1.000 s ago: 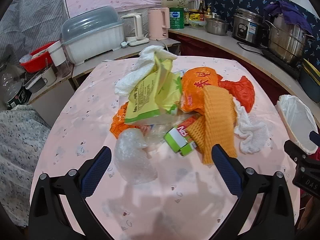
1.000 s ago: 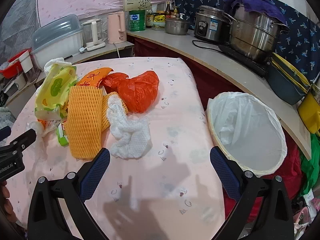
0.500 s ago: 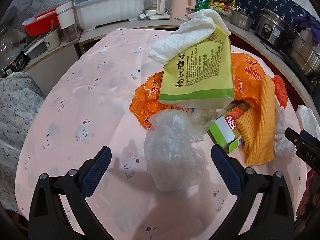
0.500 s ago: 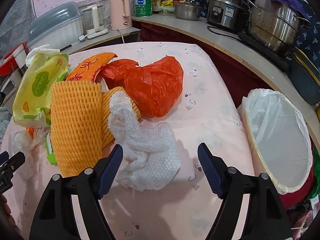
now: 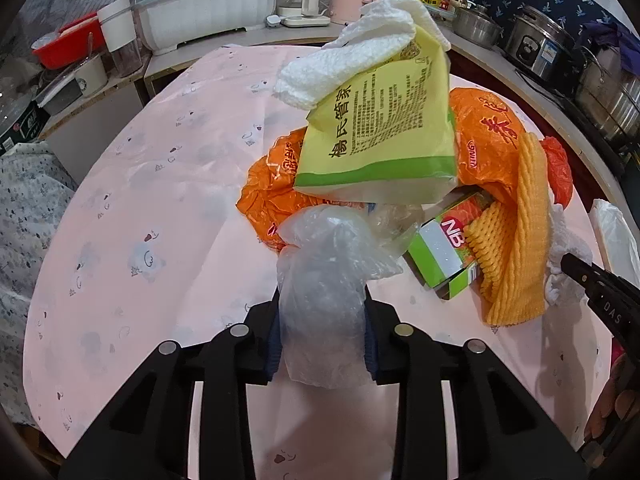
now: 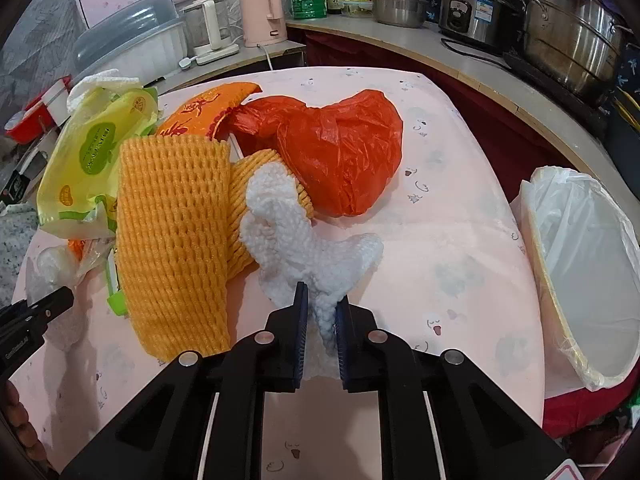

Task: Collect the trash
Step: 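Carry the white foam net with the right tool while the left tool carries the plastic bag to the bin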

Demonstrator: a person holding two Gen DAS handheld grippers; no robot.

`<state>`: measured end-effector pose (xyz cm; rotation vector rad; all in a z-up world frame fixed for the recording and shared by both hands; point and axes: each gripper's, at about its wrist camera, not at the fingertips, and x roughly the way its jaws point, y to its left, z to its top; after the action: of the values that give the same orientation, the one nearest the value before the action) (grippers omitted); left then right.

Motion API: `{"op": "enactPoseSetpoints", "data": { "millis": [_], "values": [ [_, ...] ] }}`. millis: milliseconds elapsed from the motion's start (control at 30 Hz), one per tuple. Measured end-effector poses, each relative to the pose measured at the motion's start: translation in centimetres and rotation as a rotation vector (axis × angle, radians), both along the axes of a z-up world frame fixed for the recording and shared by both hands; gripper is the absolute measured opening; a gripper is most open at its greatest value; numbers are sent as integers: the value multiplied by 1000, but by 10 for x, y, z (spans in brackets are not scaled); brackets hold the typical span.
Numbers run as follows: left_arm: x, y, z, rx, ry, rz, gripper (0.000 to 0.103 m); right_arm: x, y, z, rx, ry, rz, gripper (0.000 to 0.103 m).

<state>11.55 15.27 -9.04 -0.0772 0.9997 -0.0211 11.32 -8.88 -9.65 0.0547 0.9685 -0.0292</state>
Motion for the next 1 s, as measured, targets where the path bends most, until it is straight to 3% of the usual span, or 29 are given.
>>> {"op": "enactPoseSetpoints", "data": {
  "millis": [267, 567, 767, 1000],
  "values": [
    [-26, -6, 32, -15, -66, -24, 28, -29, -12, 37, 10, -97, -5, 7],
    [-63, -32, 81, -70, -161, -116, 27, -67, -38, 97, 34, -256, -57, 7],
    [-74, -72, 107, -95, -207, -217, 27, -91, -61, 130, 26, -348, -115, 7],
    [-70, -136, 132, -123, -261, -355, 27, -115, -111, 144, 0, -401, -231, 7]
  ]
}}
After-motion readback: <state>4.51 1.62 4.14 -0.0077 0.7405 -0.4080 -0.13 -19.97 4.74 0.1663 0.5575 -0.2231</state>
